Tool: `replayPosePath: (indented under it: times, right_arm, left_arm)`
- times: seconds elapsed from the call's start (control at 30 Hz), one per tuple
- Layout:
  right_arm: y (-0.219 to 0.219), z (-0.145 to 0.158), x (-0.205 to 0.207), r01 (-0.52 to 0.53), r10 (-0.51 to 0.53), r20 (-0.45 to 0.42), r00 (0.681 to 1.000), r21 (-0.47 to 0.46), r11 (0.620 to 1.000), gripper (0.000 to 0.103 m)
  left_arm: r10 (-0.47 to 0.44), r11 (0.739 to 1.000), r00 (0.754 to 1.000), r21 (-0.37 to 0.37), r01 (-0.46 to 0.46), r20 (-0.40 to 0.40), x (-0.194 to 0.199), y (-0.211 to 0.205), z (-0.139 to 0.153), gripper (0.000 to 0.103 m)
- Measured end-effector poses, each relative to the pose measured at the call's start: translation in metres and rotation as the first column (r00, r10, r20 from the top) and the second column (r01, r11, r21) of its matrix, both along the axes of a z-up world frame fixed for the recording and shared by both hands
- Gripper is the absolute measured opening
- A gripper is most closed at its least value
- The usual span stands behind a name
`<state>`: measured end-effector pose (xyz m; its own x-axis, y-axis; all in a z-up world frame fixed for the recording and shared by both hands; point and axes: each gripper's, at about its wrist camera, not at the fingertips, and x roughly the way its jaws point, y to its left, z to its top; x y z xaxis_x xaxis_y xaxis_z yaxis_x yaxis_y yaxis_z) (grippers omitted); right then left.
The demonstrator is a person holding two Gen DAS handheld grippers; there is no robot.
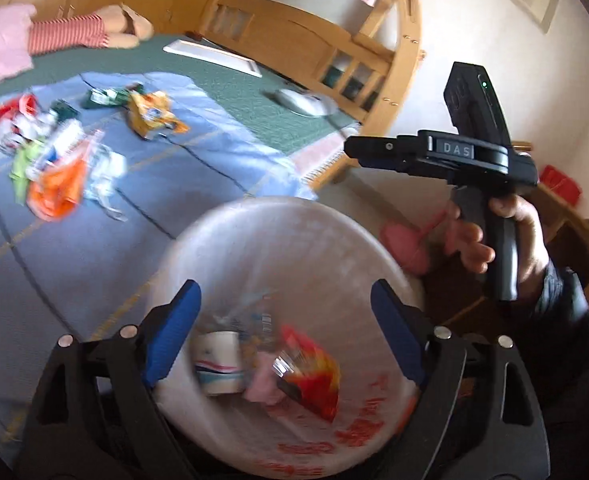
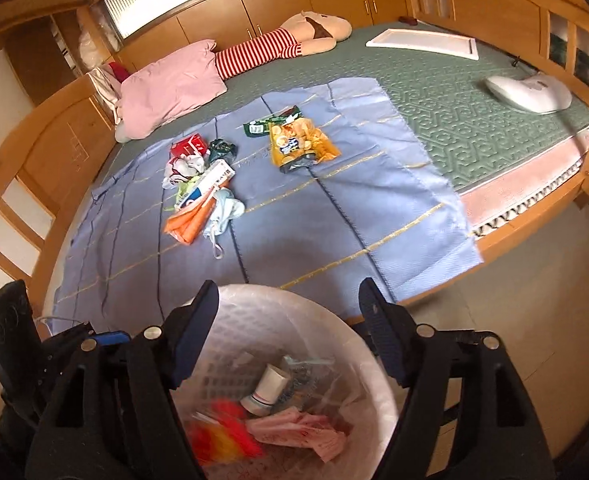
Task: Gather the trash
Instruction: 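Drop the wrappers and pink bag into the wastebasket with both tools, then grasp the orange bag with the left tool while the right tool grasps the blue face mask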
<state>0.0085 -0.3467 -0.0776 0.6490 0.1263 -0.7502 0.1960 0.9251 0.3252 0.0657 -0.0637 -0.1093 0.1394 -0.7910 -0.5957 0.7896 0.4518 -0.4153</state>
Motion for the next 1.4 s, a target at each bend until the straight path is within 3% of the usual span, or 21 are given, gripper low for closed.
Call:
replayPosePath:
  times: [0.1,0.17,0.27,0.3,0.37,0.43,0.5,0.57,0.67,0.73,0.9,1.07,1.17,1.23,1.3,1.4]
  right_arm:
    - [0.014,-0.007,0.029,-0.046,0.045,0.018,0.999,0.052,0.998,0.071]
    - [0.029,-0.012,0.058,-0.087,0.084,0.029,0.996,0.096,0.992,0.071]
    - [0.061,-0.024,0.116,-0.133,0.131,0.022,0.991,0.193,0.972,0.071]
    - [0.075,-0.031,0.139,-0.144,0.144,0.013,0.989,0.211,0.967,0.071]
    - [0.094,-0.047,0.177,-0.148,0.159,-0.024,0.987,0.254,0.956,0.071]
    - [0.11,-0.075,0.22,-0.095,0.134,-0.121,0.984,0.284,0.954,0.071]
    - [0.118,-0.105,0.251,-0.007,0.076,-0.232,0.97,0.282,0.959,0.069]
    - [0.123,-0.124,0.266,0.037,0.043,-0.281,0.959,0.275,0.961,0.046]
    - [0.133,-0.123,0.271,0.003,0.054,-0.249,0.967,0.225,0.974,0.022]
    - [0.146,-0.109,0.266,-0.056,0.098,-0.223,0.97,0.187,0.981,0.015]
    - [0.205,-0.069,0.246,-0.281,0.279,-0.186,0.942,0.015,0.96,0.014]
    - [0.266,-0.075,0.252,-0.412,0.399,-0.217,0.891,-0.014,0.911,0.016]
    - [0.293,-0.08,0.258,-0.464,0.48,-0.18,0.859,0.123,0.877,0.028]
    - [0.297,-0.079,0.258,-0.486,0.538,-0.105,0.837,0.309,0.817,0.034]
    - [0.292,-0.072,0.256,-0.504,0.554,-0.028,0.832,0.379,0.776,0.035]
    - [0.266,-0.055,0.255,-0.461,0.474,0.0,0.88,0.236,0.855,0.04]
  left_arm:
    - [0.167,0.985,0.986,-0.046,-0.167,-0.008,0.031,0.035,0.014,0.089]
    - [0.374,0.926,0.927,-0.047,-0.374,-0.005,0.059,0.069,0.023,0.089]
    - [0.646,0.763,0.762,0.012,-0.647,0.046,0.089,0.116,0.026,0.089]
    - [0.72,0.689,0.689,0.04,-0.724,0.079,0.097,0.131,0.026,0.089]
    - [0.79,0.598,0.601,0.07,-0.799,0.117,0.105,0.15,0.025,0.089]
    - [0.828,0.535,0.54,0.08,-0.841,0.15,0.108,0.165,0.022,0.089]
    - [0.833,0.515,0.521,0.081,-0.853,0.188,0.108,0.167,0.02,0.089]
    - [0.821,0.51,0.514,0.085,-0.856,0.249,0.109,0.165,0.015,0.089]
    - [0.796,0.514,0.516,0.098,-0.852,0.315,0.112,0.167,0.01,0.089]
    - [0.79,0.508,0.518,0.122,-0.853,0.328,0.117,0.17,0.005,0.089]
    - [0.801,0.495,0.515,0.144,-0.857,0.305,0.126,0.18,0.005,0.089]
    - [0.824,0.459,0.488,0.164,-0.873,0.287,0.129,0.193,0.003,0.089]
    - [0.854,0.418,0.453,0.182,-0.89,0.255,0.133,0.208,-0.001,0.089]
    - [0.885,0.37,0.41,0.203,-0.907,0.219,0.136,0.222,-0.005,0.089]
    - [0.919,0.321,0.361,0.226,-0.92,0.161,0.141,0.241,-0.01,0.089]
    - [0.941,0.304,0.331,0.253,-0.919,0.072,0.149,0.257,-0.022,0.089]
